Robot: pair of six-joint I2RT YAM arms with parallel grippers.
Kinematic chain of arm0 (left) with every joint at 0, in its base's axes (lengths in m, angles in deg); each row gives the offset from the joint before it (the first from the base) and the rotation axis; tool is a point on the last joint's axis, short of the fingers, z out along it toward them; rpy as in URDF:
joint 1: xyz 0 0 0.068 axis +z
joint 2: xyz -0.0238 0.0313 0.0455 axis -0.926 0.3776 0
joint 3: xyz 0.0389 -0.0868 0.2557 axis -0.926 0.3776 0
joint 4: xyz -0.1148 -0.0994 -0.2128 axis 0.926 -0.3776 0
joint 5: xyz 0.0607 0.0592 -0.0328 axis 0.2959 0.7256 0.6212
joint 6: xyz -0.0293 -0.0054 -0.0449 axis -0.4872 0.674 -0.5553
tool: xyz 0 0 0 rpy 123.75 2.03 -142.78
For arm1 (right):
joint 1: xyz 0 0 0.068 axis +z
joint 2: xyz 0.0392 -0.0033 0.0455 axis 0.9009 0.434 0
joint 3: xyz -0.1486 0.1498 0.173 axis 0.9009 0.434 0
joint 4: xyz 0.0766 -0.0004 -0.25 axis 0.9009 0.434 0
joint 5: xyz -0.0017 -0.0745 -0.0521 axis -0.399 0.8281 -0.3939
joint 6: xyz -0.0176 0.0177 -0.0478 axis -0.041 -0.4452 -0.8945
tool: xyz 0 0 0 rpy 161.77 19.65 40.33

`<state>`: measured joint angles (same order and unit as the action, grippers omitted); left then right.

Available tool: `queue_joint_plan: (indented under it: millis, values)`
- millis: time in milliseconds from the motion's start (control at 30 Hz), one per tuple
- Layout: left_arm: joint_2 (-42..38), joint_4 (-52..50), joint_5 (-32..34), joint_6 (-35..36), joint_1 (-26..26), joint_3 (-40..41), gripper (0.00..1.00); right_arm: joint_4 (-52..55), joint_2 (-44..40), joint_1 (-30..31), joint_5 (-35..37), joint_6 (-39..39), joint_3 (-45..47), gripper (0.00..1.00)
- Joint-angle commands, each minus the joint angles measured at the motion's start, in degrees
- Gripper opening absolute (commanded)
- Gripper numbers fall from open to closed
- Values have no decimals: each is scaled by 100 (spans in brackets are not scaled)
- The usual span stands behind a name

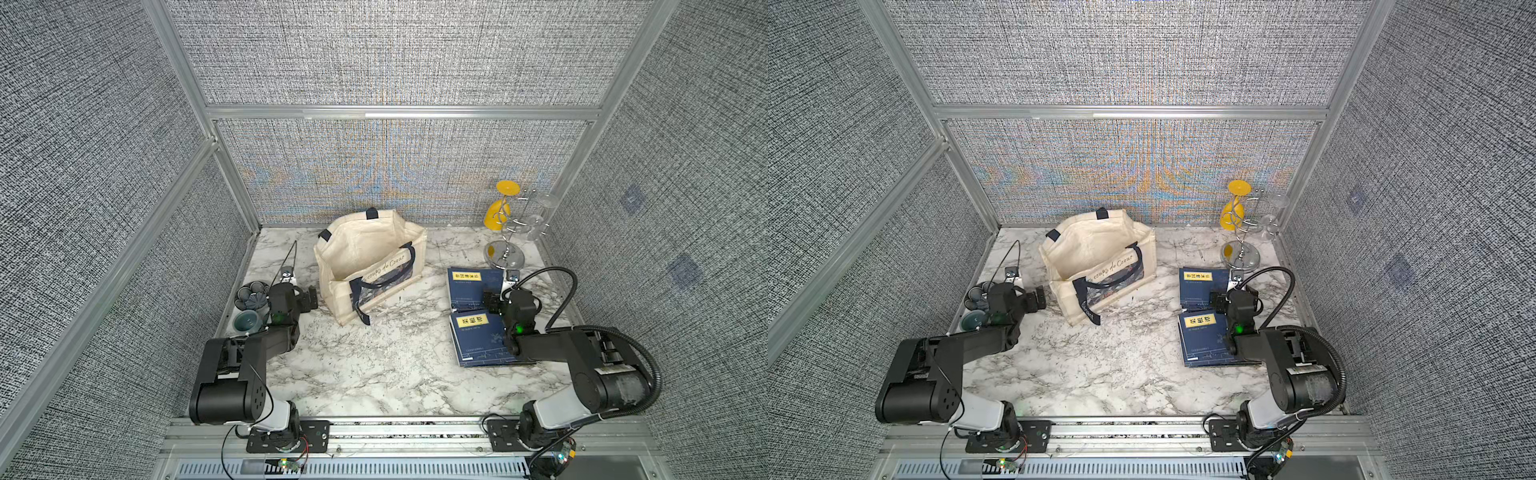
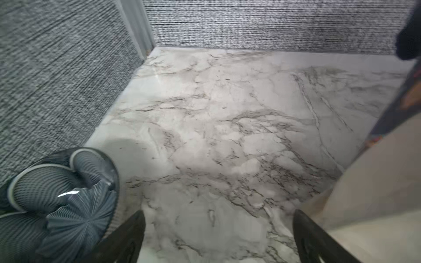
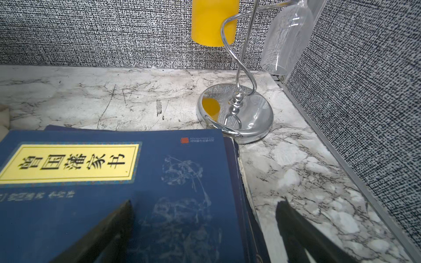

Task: Take out the books from the canvas bag
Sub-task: Reset both arms

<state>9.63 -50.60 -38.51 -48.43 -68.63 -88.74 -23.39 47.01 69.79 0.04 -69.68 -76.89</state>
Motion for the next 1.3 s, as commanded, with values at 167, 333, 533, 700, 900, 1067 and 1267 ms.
queue_joint_plan:
  millis: [167, 333, 533, 700, 900, 1067, 1267]
  values:
    - [-1, 488, 314, 228, -67, 61, 100, 144, 25, 11, 37, -79, 20, 99]
    - [-79, 864, 367, 228, -175, 338, 100, 153, 26, 11, 37, -76, 17, 99]
    - [409, 2369, 386, 170, -99, 853, 100, 153, 21, 2, 37, -76, 9, 99]
    - [296, 2412, 666, 36, -92, 954, 100, 152, 25, 2, 29, -70, 10, 99]
    - [260, 2356, 646, 26, -94, 951, 100, 159, 24, 2, 23, -76, 11, 99]
    - [253, 2338, 646, 26, -94, 957, 100, 160, 21, 2, 28, -76, 10, 99]
    - [248, 2337, 637, 26, -84, 941, 100, 151, 28, 1, 21, -76, 11, 99]
